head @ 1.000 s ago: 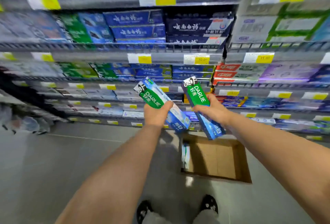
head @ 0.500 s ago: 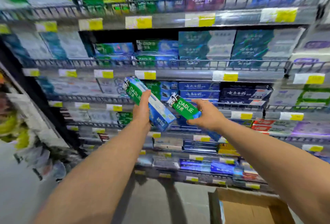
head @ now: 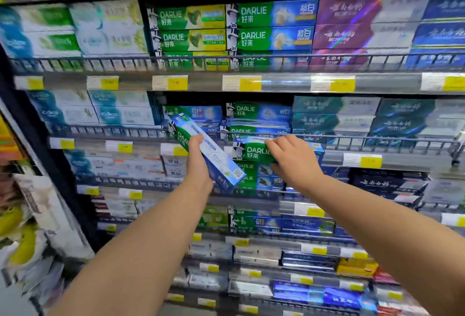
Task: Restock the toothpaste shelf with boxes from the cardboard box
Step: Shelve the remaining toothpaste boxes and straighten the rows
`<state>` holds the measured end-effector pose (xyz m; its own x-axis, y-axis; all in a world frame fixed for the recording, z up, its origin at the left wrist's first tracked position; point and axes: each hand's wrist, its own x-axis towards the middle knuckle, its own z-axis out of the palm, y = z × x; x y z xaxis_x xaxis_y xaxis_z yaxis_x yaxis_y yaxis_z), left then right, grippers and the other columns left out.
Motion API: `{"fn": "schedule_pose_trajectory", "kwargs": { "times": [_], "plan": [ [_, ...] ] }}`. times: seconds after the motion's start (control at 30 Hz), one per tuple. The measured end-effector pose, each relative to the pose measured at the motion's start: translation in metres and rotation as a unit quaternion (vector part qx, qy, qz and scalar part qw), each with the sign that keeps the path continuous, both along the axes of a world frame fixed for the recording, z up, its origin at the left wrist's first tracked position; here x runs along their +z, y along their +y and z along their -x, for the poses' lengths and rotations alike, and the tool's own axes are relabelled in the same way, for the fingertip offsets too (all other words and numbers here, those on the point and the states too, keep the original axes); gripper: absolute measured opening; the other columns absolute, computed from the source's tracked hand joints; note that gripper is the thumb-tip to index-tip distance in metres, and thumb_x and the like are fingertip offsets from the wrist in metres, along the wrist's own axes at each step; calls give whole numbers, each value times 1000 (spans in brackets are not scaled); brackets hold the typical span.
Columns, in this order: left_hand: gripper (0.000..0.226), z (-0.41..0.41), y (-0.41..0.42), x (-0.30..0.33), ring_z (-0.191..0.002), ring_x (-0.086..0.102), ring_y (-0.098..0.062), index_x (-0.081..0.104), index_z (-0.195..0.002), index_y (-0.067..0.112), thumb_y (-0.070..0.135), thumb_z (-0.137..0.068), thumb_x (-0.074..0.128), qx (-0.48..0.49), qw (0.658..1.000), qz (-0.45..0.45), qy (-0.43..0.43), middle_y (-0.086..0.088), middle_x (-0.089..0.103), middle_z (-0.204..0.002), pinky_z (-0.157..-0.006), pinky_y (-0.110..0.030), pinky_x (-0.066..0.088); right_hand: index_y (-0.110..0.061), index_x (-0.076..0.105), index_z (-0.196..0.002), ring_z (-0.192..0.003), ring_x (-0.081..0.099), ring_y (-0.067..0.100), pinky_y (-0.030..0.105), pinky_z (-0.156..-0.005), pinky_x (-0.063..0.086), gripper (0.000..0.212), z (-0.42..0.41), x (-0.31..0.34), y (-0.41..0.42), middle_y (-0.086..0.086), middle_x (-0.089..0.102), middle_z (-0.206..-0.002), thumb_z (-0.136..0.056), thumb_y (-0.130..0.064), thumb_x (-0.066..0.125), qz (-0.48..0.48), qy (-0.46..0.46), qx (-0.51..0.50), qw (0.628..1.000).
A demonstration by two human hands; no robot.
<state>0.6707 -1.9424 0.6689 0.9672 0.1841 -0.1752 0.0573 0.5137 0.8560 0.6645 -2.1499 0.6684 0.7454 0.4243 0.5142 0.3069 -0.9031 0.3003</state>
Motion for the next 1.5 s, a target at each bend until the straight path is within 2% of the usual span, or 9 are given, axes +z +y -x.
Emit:
{"fn": "schedule_pose_trajectory", "kwargs": {
  "times": [0.43,0.6,0.7,0.77,0.9,1.0,1.1,1.2,1.5],
  "plan": [
    [36,-87,18,7,-72,59,-24,56,-109,13,42,-89,51,-4,1000,28,7,-7,61,-83,-60,-32,46,-14,64,-115,-92,62,25,32,-80,43,61,-106,13,62,1,68,-104,-57,-17,82,-53,-102,-35,993],
    [90,-101,17,2,-91,67,-31,54,-124,17,61,-47,68,-17,998,17,56,-12,66,-109,-80,-50,56,-14,60,-121,-95,61,25,32,-82,38,67,-116,9,62,1,67,-105,-58,-21,82,-65,-96,-76,990],
    [105,-109,14,-3,-96,67,-29,46,-136,20,62,-43,73,2,998,-2,70,-12,58,-128,-63,-42,59,-11,61,-119,-94,63,27,31,-77,50,71,-115,10,57,4,68,-105,-53,-23,84,-74,-96,-74,990],
    [100,-105,9,4,-92,66,-27,37,-142,18,57,-56,72,0,998,19,53,-13,56,-131,-51,-32,55,-9,61,-120,-95,63,29,33,-78,51,72,-115,10,54,6,68,-107,-53,-23,83,-81,-102,-60,990],
    [78,-105,2,7,-95,66,-31,42,-135,18,48,-68,68,13,994,89,60,-12,64,-117,-75,-48,57,-10,56,-125,-111,58,33,44,-94,45,54,-106,14,55,10,63,-120,-75,-27,63,-131,-95,-37,986],
    [75,-101,-1,14,-99,66,-34,46,-131,20,54,-67,66,-6,989,136,49,-13,65,-118,-68,-47,58,-14,54,-124,-106,55,26,40,-90,43,42,-81,22,57,6,58,-118,-94,-40,39,-351,34,25,935],
    [70,-101,-5,19,-97,67,-35,48,-128,18,56,-71,63,2,985,167,51,-13,66,-115,-67,-49,58,-18,50,-122,-92,54,16,31,-80,45,45,-57,21,60,-4,53,-108,-86,-43,59,-449,196,74,869],
    [84,-96,-11,22,-98,67,-35,46,-131,18,58,-61,67,-18,990,136,38,-13,65,-117,-74,-59,55,-22,50,-118,-84,55,16,30,-75,45,44,-51,11,60,-14,53,-92,-80,-32,71,-489,203,78,845],
    [71,-83,20,27,-120,46,-26,16,-147,30,26,-91,60,71,996,-2,-50,-8,32,-138,-90,-32,48,-18,51,-125,-84,55,13,28,-84,47,48,-43,22,43,-14,53,-103,-81,-13,70,-627,140,78,762]
  ]
}}
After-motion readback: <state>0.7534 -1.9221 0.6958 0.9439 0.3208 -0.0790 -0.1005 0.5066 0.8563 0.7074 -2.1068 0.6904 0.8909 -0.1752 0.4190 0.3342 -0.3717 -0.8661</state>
